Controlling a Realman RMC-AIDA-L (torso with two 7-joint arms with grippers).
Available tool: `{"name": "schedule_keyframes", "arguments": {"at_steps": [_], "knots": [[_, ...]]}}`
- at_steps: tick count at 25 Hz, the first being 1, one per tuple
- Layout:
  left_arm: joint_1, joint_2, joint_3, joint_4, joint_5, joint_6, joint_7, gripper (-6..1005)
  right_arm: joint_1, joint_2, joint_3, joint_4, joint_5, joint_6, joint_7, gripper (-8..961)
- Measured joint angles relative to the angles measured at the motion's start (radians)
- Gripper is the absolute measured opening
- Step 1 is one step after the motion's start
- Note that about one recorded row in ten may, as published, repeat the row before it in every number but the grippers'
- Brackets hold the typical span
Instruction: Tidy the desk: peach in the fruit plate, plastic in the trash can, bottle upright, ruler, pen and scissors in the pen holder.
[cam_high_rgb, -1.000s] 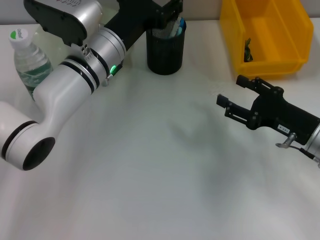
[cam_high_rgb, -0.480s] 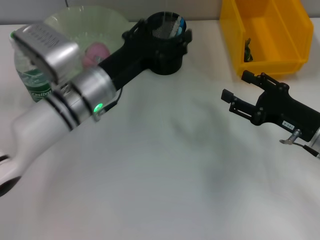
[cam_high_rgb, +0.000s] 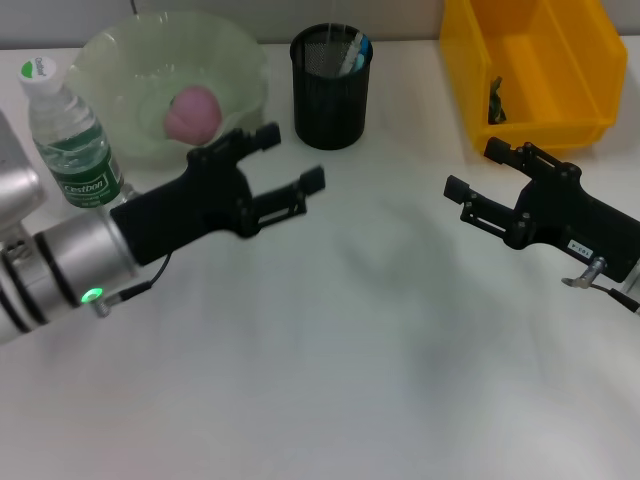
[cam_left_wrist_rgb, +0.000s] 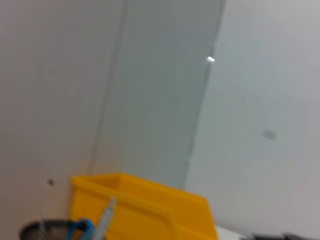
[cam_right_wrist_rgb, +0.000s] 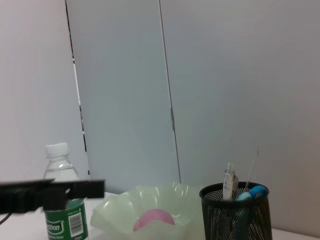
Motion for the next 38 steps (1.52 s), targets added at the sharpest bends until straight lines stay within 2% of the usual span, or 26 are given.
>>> {"name": "schedule_keyframes", "arguments": {"at_steps": [9,16,22,27,30,38], "knots": [[-0.031,0.014,0.206,0.161,0.0,0.142,-0.081,860,-0.007,-0.005,-0.012,0.0,-0.018,-0.027,0.002,766],[-0.048,0.015,0.334,0.24,-0.002,0.202,-0.114,860,-0.024,-0.014,-0.014,-0.056,-0.117,-0.092,0.075,765],[-0.047,0.017,0.354,0.289,-0.002,0.286,-0.12,860,-0.024,-0.025,-0.014,-0.126,-0.251,-0.159,0.189,765],[-0.041,0.028,0.37,0.314,-0.003,0.343,-0.145,859,-0.017,-0.029,-0.014,-0.178,-0.374,-0.228,0.27,765],[-0.038,0.033,0.413,0.317,-0.004,0.36,-0.167,859,-0.015,-0.029,-0.014,-0.192,-0.422,-0.26,0.285,765],[-0.023,0.015,0.432,0.319,-0.005,0.362,-0.146,859,-0.006,-0.02,-0.02,-0.194,-0.475,-0.293,0.279,763]]}}
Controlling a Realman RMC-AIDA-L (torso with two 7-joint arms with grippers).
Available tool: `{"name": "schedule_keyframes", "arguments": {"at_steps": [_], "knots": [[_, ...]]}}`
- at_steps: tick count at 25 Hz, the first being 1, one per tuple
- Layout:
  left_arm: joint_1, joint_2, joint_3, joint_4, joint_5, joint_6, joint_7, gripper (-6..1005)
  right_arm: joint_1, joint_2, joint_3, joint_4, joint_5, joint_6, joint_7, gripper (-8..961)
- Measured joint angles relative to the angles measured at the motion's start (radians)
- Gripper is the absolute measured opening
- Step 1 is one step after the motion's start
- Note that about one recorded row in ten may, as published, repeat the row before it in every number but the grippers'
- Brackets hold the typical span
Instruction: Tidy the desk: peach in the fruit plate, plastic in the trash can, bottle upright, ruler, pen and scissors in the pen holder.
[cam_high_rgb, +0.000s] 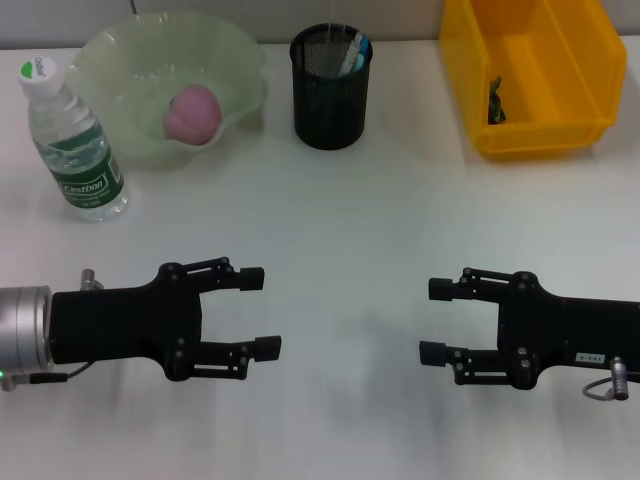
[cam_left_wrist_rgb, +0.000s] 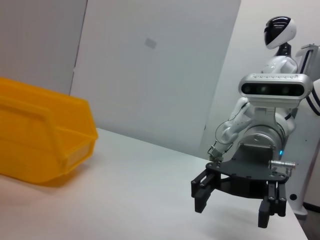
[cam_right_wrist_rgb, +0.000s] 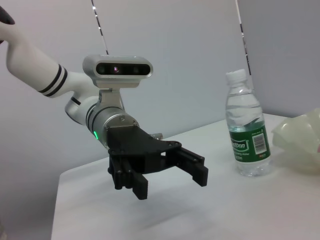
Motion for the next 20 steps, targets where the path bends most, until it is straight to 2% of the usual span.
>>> {"name": "schedule_keyframes", "arguments": {"at_steps": [20], "knots": [[0.008,-0.009,0.001,0.001,0.0,0.005,0.008,860,0.007,-0.002,-0.006,0.0,-0.002,-0.002,-0.004,764]]}}
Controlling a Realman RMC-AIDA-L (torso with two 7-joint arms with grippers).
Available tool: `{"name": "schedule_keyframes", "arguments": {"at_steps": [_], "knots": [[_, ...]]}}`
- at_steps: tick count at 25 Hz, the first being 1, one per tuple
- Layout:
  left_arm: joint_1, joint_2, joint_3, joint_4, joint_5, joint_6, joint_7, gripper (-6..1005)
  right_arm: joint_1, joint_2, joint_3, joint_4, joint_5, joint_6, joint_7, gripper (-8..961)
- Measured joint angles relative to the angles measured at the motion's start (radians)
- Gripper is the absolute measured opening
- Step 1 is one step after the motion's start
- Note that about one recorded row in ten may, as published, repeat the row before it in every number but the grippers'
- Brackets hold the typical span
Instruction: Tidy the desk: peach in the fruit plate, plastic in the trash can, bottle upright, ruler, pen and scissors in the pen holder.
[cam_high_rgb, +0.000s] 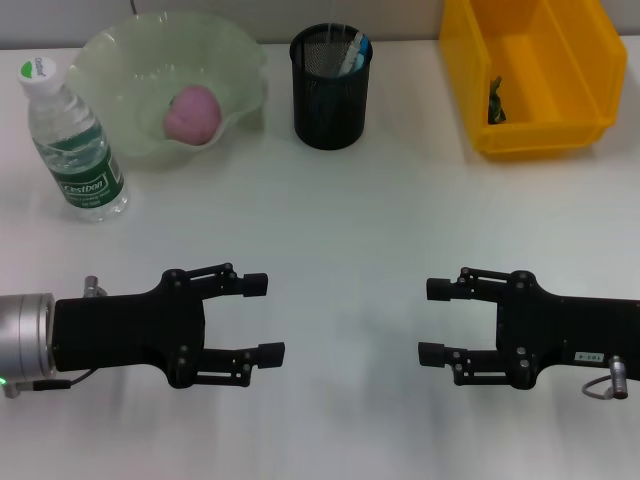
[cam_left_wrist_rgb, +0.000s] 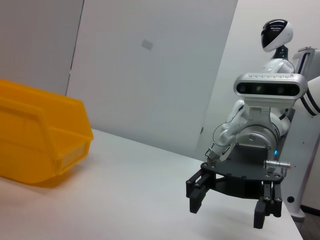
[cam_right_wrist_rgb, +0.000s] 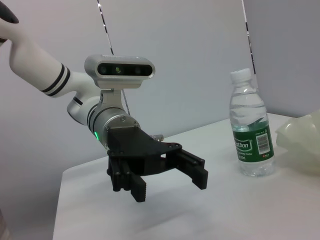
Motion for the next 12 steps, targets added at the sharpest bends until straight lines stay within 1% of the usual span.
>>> {"name": "schedule_keyframes", "arguments": {"at_steps": [12], "knots": [[0.0,-0.005,0.001,-0.002,0.004,0.0,0.001,860,0.0,0.0,0.0,0.0,0.0,0.0,0.0,765]]}}
